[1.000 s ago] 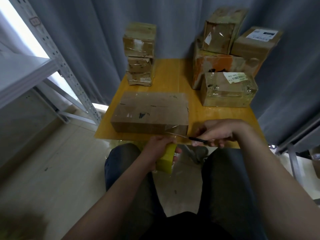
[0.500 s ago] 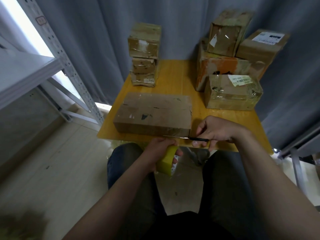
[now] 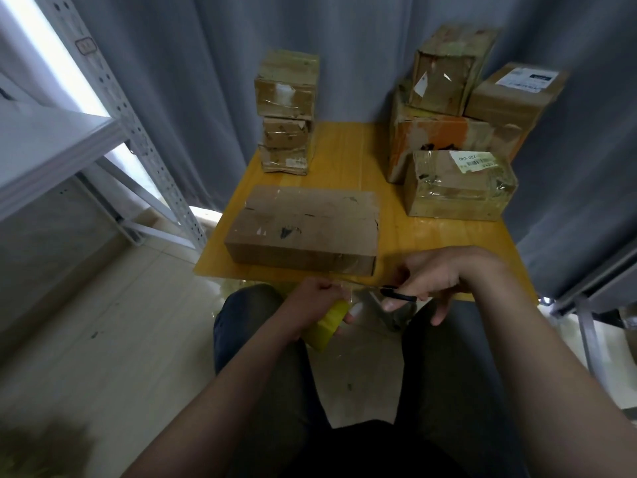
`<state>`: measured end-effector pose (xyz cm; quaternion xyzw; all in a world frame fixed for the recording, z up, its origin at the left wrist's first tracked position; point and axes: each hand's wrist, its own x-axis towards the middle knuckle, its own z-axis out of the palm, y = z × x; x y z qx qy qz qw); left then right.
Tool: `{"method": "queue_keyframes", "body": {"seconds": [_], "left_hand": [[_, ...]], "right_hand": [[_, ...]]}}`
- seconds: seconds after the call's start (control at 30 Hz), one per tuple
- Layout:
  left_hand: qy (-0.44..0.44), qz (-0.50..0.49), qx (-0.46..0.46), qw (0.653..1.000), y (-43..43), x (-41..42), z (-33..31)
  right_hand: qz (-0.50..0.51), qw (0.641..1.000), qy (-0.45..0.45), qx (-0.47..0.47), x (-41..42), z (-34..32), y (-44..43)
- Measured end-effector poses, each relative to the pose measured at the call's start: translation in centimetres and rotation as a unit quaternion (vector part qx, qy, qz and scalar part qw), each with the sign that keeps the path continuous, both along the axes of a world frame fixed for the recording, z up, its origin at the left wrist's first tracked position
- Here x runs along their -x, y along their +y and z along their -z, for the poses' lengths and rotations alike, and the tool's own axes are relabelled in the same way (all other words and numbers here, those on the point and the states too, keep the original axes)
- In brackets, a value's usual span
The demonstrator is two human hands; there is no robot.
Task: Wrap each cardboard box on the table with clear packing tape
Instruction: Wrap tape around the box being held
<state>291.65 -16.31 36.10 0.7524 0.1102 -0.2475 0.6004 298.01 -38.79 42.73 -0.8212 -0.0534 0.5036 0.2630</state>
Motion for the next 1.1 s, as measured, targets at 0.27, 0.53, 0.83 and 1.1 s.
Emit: {"method": "queue_keyframes", "body": {"seconds": [0.27, 0.53, 0.83, 1.1], "left_hand": [[0.027, 0.077, -0.044, 0.996, 0.9, 0.0, -2.2], [0.021, 0.086, -0.096, 0.991, 2.9, -0.4, -8.1], [0.024, 0.068, -0.123, 0.990, 5.0, -0.2, -11.3], [0.013, 0.078, -0.111, 0.991, 5.5, 1.0, -13.6]], "right_hand": [[-0.007, 0.992, -0.006, -0.125, 1.1, 0.8, -2.4], [0.243, 0.907, -0.190, -0.285, 0.7, 1.8, -5.2], [0.235, 0.919, -0.312, 0.054, -1.9, 6.1, -6.3], [0.185, 0.829, -0.515, -0.114, -0.8, 2.3, -0.5]]}}
